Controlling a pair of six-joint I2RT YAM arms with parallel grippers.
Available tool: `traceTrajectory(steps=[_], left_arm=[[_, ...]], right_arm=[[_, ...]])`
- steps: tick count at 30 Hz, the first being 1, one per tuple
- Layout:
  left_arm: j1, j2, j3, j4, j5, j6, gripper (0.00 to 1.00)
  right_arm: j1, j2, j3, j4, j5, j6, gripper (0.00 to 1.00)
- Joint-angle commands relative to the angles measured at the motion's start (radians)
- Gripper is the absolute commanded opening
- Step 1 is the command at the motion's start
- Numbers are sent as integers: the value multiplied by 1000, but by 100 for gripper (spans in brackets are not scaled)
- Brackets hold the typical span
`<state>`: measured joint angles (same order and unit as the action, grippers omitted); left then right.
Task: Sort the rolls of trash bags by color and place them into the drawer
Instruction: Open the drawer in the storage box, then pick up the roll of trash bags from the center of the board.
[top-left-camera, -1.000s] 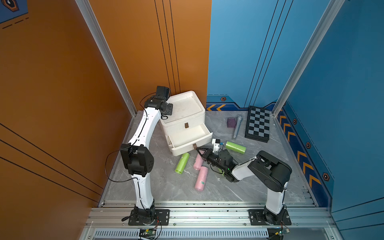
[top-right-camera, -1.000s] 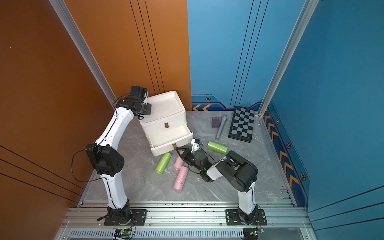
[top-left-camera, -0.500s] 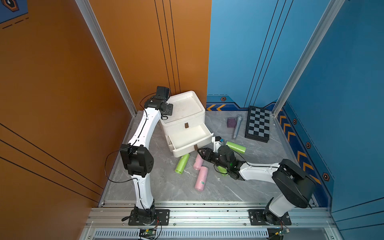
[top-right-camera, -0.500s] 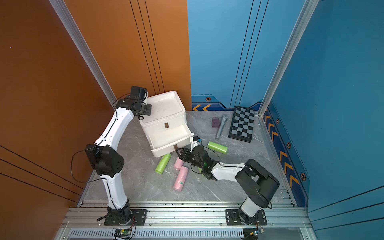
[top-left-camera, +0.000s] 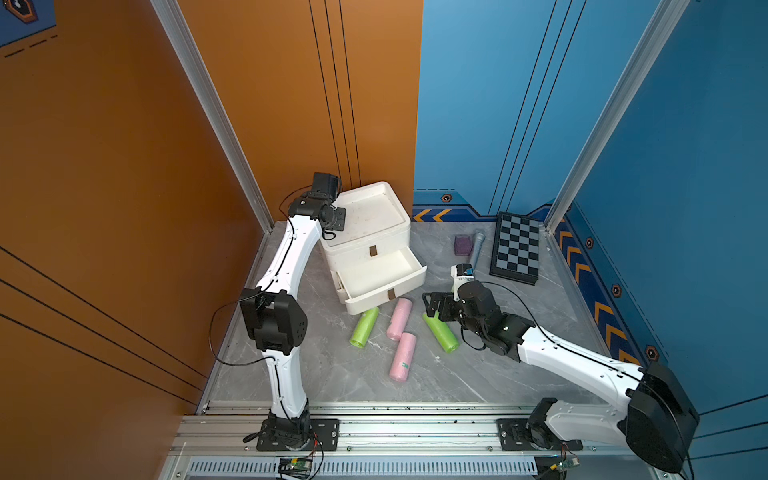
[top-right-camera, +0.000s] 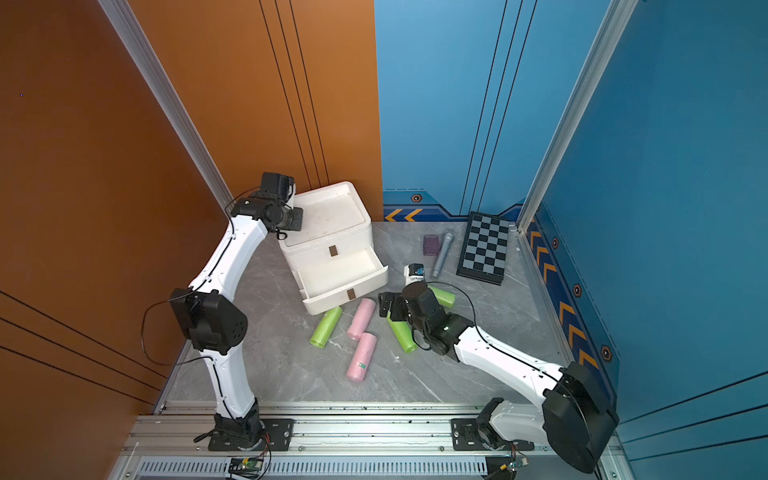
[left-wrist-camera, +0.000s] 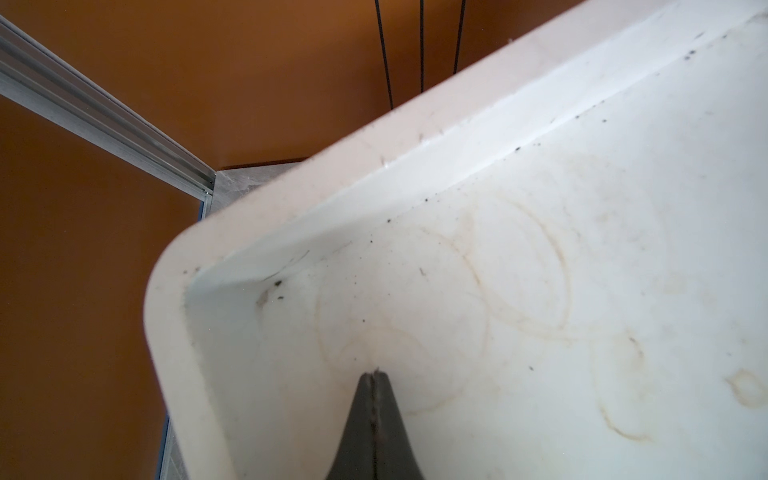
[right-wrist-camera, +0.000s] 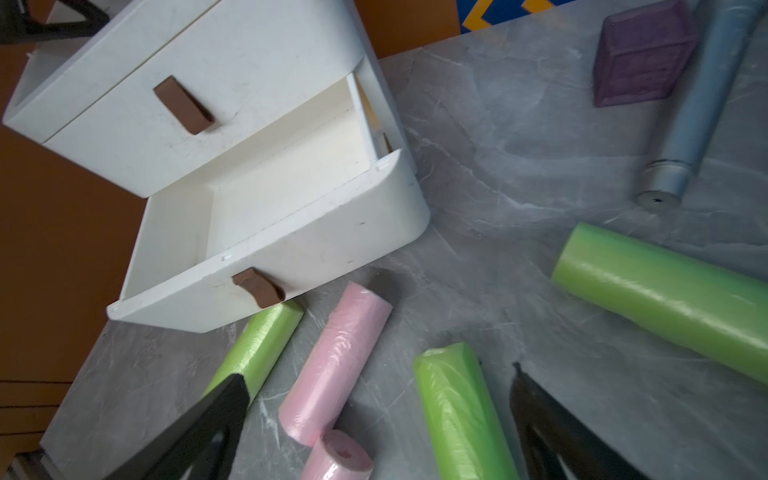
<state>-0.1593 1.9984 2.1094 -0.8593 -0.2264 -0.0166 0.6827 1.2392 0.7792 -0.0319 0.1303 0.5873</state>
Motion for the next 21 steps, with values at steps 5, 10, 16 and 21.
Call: traceTrajectory(steps=[5,10,16,21], left_arm=[[-14,91,-84,-305,94,-21,0],[-16,91,-89,-305,90,-20,0],[-14,97,-91,-306,86,-15,0],[-11,102,-90,-305,90,-15,0]], right_arm=[[-89,99,149,-363,-65,-167,93],[-99,137,225,-437,-111,-273,93],[-126,212,291,-571,-195,-355,91],[-112,260,286,-607,-249,-369,90]])
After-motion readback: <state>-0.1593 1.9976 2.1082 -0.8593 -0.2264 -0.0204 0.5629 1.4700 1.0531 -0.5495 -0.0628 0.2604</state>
